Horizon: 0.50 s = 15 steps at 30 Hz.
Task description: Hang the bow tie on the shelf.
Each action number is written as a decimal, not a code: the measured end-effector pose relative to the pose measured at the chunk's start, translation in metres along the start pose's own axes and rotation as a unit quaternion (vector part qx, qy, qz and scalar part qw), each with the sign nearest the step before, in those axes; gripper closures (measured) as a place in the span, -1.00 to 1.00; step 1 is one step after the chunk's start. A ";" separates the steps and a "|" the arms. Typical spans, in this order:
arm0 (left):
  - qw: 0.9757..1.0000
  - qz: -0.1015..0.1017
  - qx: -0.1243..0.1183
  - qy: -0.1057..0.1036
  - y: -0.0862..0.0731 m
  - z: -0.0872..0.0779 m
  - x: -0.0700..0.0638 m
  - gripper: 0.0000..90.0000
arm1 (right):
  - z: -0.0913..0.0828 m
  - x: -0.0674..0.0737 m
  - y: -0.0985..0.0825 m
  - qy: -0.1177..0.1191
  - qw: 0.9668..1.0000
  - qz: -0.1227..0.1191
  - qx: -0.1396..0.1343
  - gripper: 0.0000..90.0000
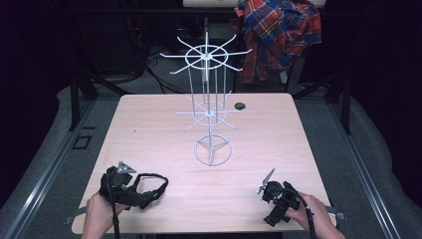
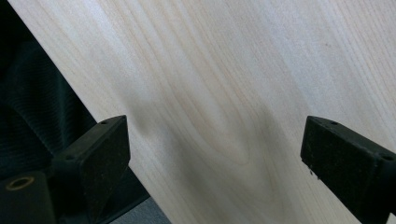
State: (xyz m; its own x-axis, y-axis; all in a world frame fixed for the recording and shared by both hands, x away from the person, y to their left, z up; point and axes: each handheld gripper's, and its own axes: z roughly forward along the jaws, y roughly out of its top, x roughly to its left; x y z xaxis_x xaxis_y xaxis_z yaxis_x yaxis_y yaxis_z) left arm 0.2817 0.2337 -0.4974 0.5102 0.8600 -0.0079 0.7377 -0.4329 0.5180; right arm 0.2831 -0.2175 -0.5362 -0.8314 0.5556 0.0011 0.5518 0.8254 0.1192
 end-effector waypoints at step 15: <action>1.000 0.010 0.008 -0.024 0.005 0.011 -0.012 -1.00 | 0.004 -0.001 0.004 0.010 1.000 -0.005 0.005 -0.82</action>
State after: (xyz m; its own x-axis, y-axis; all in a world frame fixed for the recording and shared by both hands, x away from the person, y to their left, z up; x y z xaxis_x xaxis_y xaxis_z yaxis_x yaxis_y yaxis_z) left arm 0.2842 0.2186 -0.5040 0.5449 0.8376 -0.0380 0.7337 -0.4543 0.5052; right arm 0.2866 -0.2144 -0.5398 -0.8380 0.5454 0.0203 0.5441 0.8320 0.1086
